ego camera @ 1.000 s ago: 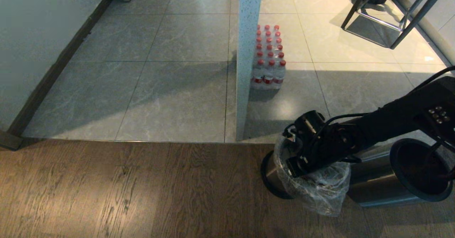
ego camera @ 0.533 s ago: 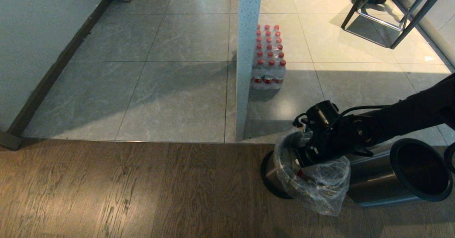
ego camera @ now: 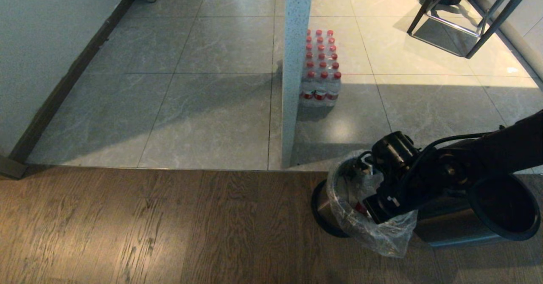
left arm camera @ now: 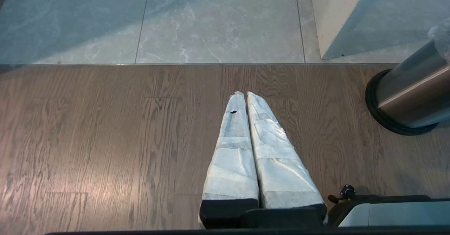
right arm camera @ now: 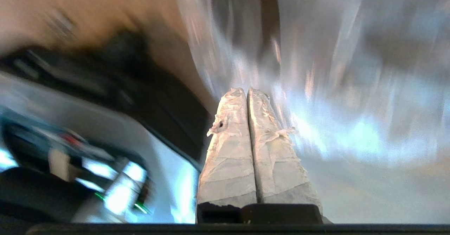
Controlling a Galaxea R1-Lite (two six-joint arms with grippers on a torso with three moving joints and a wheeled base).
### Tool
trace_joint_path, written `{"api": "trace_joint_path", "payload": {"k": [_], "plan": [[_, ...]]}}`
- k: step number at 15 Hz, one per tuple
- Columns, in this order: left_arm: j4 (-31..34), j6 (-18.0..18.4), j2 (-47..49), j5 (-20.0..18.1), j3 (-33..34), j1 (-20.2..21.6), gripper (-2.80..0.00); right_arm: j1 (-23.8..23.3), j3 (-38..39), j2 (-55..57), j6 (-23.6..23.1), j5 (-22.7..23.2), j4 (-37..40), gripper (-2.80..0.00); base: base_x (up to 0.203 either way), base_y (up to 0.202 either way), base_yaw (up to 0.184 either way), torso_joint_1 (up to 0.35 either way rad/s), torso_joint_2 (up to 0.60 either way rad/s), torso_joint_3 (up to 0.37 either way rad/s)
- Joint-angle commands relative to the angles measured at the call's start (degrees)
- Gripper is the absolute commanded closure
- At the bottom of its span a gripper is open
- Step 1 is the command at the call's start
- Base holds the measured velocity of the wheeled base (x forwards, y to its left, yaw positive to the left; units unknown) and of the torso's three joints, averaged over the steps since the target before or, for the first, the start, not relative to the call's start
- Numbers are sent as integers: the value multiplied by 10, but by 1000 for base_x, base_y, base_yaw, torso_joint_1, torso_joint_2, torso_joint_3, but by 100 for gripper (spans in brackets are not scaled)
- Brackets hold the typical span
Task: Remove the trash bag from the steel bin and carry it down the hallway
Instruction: Pick up the trash bag
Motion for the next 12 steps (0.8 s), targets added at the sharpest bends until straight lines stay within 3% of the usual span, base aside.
{"api": "trace_joint_path", "payload": {"k": [1,7,12], "plan": [[0,0,0,0,0,0,0,17,34,-26,-22,-35,19,0,0,0,0,0,0,0],[0,0,0,0,0,0,0,42,88,1,-29,-64,49,0,0,0,0,0,0,0],[0,0,0,0,0,0,0,46,74,54,-22,-65,-48,0,0,0,0,0,0,0]]}}
